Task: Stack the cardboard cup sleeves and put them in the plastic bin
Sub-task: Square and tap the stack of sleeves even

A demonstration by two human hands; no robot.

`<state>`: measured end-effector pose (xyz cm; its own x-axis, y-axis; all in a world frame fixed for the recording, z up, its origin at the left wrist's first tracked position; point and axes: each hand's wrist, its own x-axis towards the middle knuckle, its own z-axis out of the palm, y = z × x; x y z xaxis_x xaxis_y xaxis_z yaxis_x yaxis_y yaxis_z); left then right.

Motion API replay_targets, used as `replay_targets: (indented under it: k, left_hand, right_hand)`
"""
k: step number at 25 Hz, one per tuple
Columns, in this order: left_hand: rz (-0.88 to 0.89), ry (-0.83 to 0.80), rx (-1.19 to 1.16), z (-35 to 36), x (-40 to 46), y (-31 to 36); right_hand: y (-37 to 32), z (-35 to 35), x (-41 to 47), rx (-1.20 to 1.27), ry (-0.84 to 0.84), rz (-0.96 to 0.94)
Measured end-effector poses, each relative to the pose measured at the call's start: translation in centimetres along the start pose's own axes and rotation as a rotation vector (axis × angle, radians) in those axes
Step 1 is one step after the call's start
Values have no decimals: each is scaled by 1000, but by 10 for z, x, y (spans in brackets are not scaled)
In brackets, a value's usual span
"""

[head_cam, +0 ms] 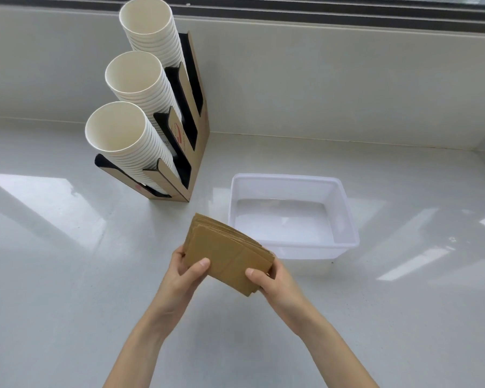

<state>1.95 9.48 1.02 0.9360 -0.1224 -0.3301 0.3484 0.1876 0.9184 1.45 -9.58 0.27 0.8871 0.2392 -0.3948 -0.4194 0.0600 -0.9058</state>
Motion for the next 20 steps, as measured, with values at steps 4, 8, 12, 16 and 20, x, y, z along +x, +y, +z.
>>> replay_targets:
  k: [4,8,12,16,20]
  left_hand:
    - [-55,-136,194,2,0,-6]
    - [-84,-158,372,9,5,-12]
    - [-3,-166,614,13,12,-29]
    - [-2,-129,912,17,15,-48]
    - [-32,-142,1010,19,16,-51]
  right_hand:
    - [-1,-27,-15,-148,21,-15]
    - [3,-44,-19,-262,40,-5]
    - [8,-49,-21,-423,77,-34]
    - [27,-50,-21,-559,128,-61]
    - [40,-51,-20,-552,140,-49]
